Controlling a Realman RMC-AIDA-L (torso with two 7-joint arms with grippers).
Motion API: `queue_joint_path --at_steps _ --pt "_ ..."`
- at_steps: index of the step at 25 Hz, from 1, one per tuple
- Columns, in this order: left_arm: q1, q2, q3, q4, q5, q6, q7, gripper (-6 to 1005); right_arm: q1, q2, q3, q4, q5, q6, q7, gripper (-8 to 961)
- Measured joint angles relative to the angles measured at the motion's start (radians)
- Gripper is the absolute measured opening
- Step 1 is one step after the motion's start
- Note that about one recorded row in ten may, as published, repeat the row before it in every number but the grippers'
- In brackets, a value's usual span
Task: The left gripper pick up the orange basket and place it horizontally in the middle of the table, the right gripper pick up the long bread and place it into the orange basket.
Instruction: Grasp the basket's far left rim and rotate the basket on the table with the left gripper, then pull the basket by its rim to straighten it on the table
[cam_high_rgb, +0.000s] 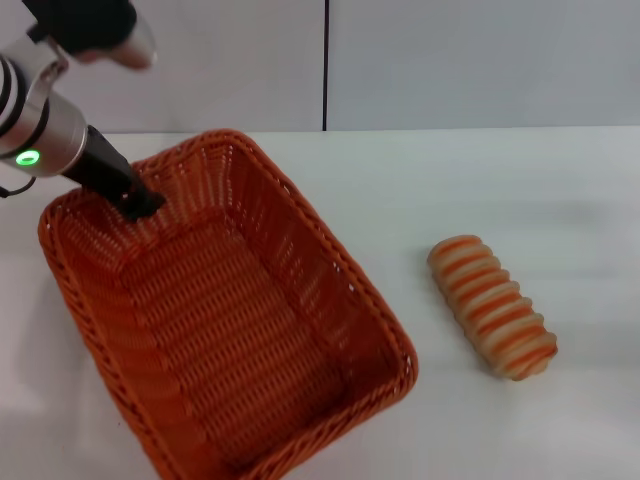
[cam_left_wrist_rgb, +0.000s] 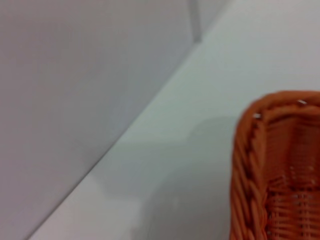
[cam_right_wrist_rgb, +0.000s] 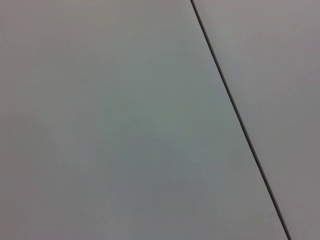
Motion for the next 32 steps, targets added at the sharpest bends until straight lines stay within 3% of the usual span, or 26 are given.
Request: queue_joint_path --at_steps 5,10,14,25,32 --pt "0.003 -0.001 0.013 0.033 0.011 0.008 -0.191 260 -0.003 -0.002 0.001 -0.014 0.0 -0.008 0.0 610" --pt "0.014 0.003 -0.009 0.045 0.01 0.014 -0.273 240 -0.007 -0.003 0.001 -0.036 -0.001 -0.011 0.007 609" --pt "0.023 0.006 -0.065 0.034 0.008 0.019 -0.329 226 -0.011 -0.005 -0.006 -0.06 -0.005 -0.013 0.011 609" --pt "0.081 0.003 -0.234 0.046 0.012 0.066 -0.429 187 0.013 -0.042 -0.01 -0.107 -0.001 0.0 0.092 609" --pt "0.176 -0.003 -0.162 0.16 -0.051 0.112 -0.438 158 0.024 -0.052 -0.013 -0.107 0.0 0.0 0.094 609"
